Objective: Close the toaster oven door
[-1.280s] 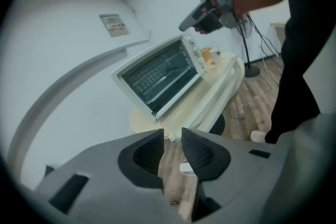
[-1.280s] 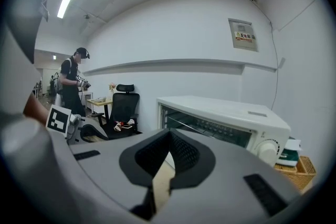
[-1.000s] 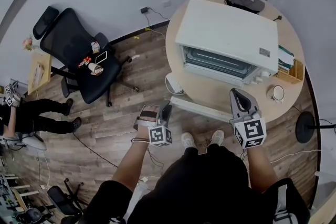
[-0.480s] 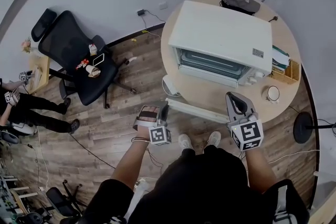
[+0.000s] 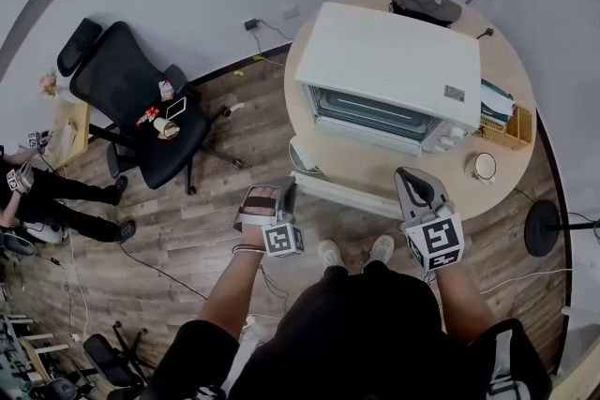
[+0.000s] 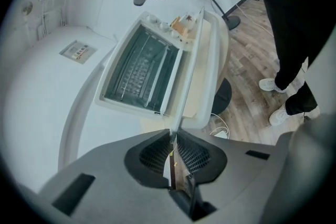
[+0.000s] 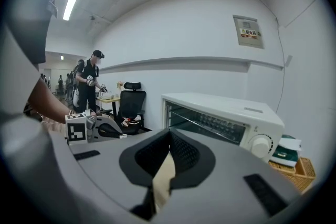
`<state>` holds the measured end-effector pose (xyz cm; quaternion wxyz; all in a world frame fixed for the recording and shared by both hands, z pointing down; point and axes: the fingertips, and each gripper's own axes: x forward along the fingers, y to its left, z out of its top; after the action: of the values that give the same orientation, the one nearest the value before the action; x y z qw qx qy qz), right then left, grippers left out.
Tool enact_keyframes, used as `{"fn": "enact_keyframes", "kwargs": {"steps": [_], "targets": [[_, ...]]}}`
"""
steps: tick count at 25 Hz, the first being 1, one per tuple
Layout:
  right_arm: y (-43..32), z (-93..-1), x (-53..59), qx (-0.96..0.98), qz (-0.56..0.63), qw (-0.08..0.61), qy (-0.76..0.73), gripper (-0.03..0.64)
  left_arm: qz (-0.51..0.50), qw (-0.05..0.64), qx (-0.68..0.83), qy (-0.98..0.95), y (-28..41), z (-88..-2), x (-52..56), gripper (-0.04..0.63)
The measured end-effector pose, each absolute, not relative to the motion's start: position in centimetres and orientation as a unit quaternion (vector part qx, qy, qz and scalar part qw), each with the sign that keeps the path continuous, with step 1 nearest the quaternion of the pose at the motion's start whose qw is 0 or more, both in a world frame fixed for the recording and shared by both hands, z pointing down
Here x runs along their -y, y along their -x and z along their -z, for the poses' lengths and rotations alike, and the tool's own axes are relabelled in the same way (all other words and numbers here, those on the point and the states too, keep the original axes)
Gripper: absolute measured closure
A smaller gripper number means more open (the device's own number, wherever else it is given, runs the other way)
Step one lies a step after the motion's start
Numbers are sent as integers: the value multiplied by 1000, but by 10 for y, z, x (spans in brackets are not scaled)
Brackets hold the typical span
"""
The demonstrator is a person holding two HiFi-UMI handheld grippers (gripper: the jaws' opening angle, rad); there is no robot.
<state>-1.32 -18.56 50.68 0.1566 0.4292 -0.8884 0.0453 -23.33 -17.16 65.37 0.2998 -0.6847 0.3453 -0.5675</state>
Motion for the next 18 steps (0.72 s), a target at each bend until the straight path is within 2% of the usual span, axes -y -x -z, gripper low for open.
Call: {"fn": "enact_keyframes", "kwargs": {"steps": [8, 18], "targets": [[15, -496, 183, 892, -33, 140, -428, 623, 563, 314, -373, 668, 232, -622, 188, 555], [13, -484, 179, 893, -28, 126, -431, 623, 552, 366, -375, 648, 224, -586, 215, 560]]}}
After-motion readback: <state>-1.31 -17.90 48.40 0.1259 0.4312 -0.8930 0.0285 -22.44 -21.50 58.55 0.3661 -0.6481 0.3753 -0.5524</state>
